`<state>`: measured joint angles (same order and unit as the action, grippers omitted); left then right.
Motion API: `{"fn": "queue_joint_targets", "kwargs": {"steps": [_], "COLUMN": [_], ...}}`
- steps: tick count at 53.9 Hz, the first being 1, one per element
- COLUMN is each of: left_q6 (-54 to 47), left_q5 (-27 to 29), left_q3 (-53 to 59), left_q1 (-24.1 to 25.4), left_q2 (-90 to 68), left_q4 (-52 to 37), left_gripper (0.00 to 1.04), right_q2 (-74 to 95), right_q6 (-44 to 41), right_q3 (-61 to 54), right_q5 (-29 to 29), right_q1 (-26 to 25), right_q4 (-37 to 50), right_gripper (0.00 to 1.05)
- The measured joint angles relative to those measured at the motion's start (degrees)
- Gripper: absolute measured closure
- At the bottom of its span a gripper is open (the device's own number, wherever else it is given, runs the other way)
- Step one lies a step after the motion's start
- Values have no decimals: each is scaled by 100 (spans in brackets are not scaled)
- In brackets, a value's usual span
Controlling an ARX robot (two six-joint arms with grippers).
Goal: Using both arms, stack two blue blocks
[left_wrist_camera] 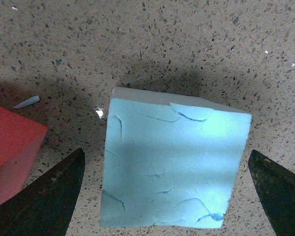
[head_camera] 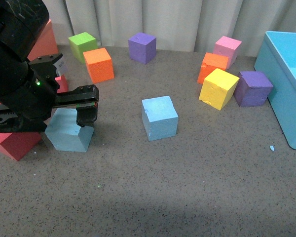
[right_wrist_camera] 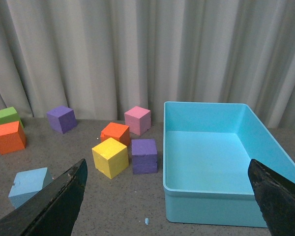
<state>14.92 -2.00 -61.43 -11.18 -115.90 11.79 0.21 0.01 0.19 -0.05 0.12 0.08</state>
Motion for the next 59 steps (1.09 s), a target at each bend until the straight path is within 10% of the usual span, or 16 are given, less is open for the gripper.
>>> {"fn": "queue_joint_targets", "kwargs": {"steps": [25,59], "left_q6": [184,2057], "left_q5": [46,780], "left_q3": [20,-1585], "left_q1": [-83,-1220], "left_q2": [26,369], "left_q4": [-20,1224], "left_gripper": [51,59], "right_q2": [0,0], "right_q6": [0,0], "right_q3": [0,0], "right_q5": [0,0], "right_q1": [0,0], "right_q4": [0,0], "right_gripper": [9,9]}}
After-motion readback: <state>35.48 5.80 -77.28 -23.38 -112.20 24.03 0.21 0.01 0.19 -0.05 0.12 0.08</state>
